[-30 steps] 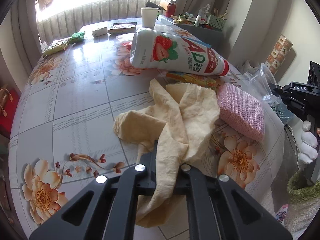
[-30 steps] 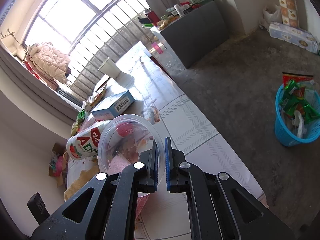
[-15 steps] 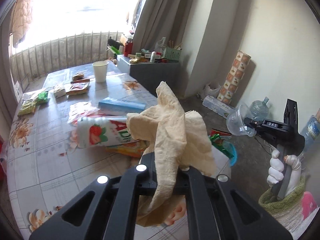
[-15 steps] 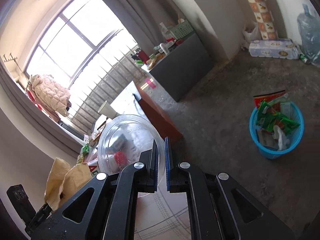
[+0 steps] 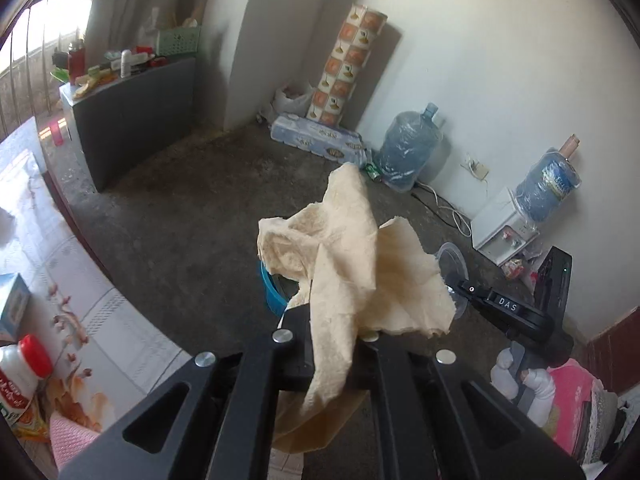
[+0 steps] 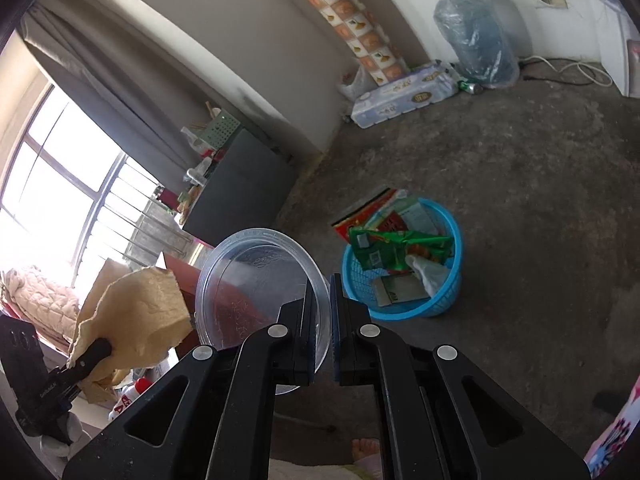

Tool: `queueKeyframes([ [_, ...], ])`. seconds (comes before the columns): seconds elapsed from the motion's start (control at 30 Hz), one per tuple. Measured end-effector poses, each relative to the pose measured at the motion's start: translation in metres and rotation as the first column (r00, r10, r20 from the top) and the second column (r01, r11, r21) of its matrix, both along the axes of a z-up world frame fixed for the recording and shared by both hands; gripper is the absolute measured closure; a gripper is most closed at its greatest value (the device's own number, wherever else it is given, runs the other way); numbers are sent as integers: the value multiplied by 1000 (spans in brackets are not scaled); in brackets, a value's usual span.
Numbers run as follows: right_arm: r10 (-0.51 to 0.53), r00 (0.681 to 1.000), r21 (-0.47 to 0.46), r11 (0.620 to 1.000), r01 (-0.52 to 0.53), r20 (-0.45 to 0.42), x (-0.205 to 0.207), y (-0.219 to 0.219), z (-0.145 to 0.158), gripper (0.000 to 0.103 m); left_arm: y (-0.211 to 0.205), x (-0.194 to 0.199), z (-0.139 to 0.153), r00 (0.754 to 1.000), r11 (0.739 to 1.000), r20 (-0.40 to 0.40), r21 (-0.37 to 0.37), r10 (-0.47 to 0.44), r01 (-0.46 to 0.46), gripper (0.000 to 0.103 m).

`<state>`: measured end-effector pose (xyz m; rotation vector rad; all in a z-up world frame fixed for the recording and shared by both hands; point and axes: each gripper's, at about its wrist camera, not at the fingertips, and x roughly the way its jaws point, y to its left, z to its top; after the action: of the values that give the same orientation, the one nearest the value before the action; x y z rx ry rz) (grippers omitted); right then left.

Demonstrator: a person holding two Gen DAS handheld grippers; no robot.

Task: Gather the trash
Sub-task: 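Carry the tan cloth with the left gripper while the right gripper carries the plastic bowl to the wastebasket, then open both grippers over the blue wastebasket, dropping the cloth and bowl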

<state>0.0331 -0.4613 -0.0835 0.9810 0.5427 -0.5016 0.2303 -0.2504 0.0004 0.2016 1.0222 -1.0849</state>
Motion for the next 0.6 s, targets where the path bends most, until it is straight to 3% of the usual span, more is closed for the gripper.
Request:
queueKeyframes([
  [0.2, -9, 997, 121, 992, 19, -79, 23, -31, -70, 98, -110, 28, -92, 988, 977, -156, 207, -15, 48, 100],
  [0.33, -11, 993, 187, 982, 34, -121, 42, -52, -111, 98, -161, 44, -145, 983, 948, -184, 314, 20, 40, 100],
  [0.47, -18, 988, 220, 974, 51, -152, 65, -74, -141, 95, -196, 56, -188, 977, 930, -205, 367, 57, 23, 99],
  [0.53, -29, 982, 220, 973, 70, -187, 78, -84, -157, 85, -209, 66, -205, 969, 927, -233, 375, 84, 10, 83],
  [0.57, -19, 983, 228, 972, 62, -183, 84, -88, -166, 75, -212, 68, -211, 967, 922, -233, 387, 104, -6, 64],
  [0.6, -8, 983, 238, 970, 51, -182, 90, -91, -174, 68, -214, 70, -215, 965, 922, -228, 386, 128, -31, 57],
])
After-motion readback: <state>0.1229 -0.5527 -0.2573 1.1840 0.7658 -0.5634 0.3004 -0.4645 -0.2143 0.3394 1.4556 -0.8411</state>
